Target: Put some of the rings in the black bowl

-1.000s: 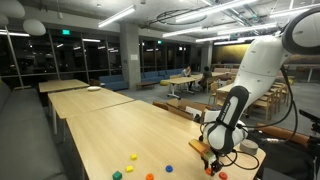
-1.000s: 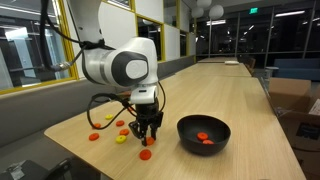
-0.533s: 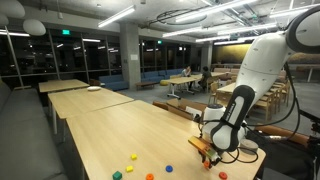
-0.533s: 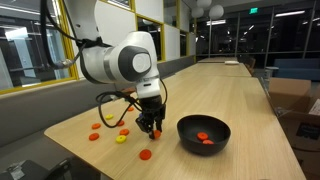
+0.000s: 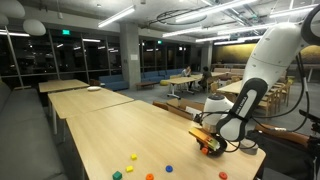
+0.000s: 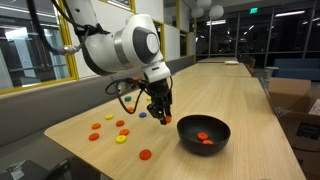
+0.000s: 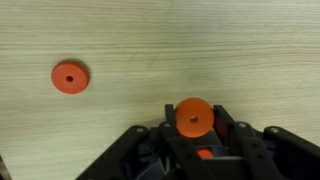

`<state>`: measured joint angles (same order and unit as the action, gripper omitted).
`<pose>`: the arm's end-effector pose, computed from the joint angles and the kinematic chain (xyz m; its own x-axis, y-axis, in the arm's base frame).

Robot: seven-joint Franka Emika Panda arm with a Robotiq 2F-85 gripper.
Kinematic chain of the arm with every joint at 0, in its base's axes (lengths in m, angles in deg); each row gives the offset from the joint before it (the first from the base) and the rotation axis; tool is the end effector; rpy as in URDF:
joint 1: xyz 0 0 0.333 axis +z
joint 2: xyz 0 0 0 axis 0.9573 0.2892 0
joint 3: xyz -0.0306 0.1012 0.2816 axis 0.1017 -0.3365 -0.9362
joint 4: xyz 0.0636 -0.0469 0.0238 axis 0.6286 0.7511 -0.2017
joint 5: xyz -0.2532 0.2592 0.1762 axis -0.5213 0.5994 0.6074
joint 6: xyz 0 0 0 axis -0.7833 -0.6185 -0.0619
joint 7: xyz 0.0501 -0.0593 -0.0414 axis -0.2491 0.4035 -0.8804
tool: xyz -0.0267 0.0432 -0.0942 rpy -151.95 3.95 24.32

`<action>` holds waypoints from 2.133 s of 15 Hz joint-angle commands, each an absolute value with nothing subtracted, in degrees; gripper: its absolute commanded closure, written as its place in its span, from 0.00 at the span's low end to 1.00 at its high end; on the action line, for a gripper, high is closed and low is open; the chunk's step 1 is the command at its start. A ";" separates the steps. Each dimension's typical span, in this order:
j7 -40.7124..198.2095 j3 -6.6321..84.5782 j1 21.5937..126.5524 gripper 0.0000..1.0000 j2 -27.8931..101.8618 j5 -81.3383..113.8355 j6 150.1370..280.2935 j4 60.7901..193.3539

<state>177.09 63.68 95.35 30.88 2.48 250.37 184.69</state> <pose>0.4479 -0.0411 0.1866 -0.0552 -0.9876 0.1470 -0.9830 0.0279 -0.1815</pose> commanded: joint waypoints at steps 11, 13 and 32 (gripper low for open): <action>196.67 55.82 83.78 0.83 28.07 -16.43 234.50 179.75; 196.10 53.80 80.81 0.83 29.45 -15.65 236.62 179.52; 167.24 34.03 72.42 0.00 29.57 12.62 243.86 178.83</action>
<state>178.47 41.82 77.29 33.31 4.02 242.27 176.05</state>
